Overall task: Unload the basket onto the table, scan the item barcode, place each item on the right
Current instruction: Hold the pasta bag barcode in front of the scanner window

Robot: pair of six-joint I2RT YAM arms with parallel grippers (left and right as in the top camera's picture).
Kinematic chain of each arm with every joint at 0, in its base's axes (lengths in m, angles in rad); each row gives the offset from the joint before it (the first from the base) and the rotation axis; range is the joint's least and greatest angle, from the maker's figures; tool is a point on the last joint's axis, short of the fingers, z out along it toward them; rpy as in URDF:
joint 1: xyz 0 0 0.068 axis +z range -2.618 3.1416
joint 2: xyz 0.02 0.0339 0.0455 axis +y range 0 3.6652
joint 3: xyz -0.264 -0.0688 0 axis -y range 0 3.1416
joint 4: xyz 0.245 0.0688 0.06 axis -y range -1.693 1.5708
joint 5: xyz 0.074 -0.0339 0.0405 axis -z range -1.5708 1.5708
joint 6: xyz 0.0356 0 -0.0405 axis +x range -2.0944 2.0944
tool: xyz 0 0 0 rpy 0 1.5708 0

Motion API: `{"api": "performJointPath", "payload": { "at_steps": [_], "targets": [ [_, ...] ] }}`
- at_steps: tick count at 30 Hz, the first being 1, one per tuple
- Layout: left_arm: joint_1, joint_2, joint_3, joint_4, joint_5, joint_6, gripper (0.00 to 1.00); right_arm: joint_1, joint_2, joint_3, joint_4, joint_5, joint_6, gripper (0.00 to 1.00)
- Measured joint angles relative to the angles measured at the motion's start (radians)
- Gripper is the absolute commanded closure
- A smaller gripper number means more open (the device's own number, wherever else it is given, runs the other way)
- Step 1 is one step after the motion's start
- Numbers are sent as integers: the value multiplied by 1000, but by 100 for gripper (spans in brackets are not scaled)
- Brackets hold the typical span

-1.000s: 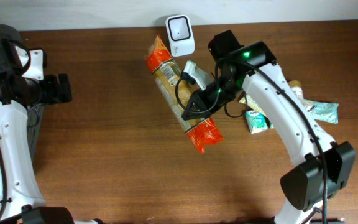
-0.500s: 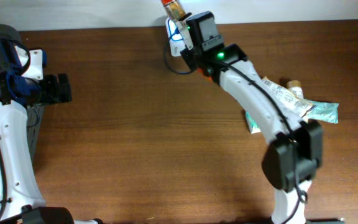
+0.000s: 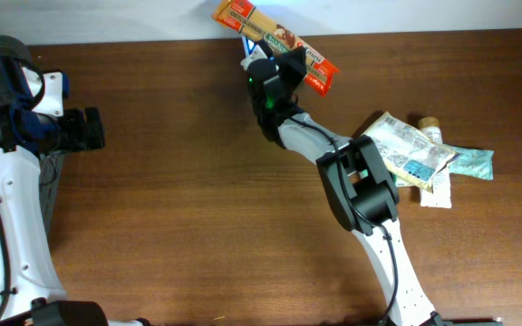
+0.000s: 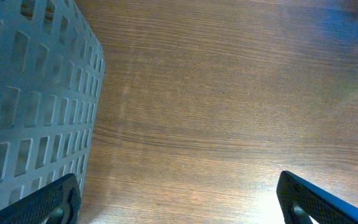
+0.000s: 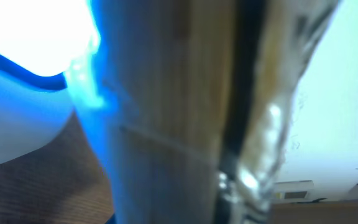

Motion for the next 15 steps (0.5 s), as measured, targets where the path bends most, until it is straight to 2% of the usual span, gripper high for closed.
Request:
{"api": "performJointPath", "payload": {
  "at_steps": [5,15],
  "targets": [
    [0,0,0,0,0,0,1,1,13,1,63,41,-23,96],
    [0,0,0,0,0,0,1,-14,13,0,59,87,-27,96]
  ]
}}
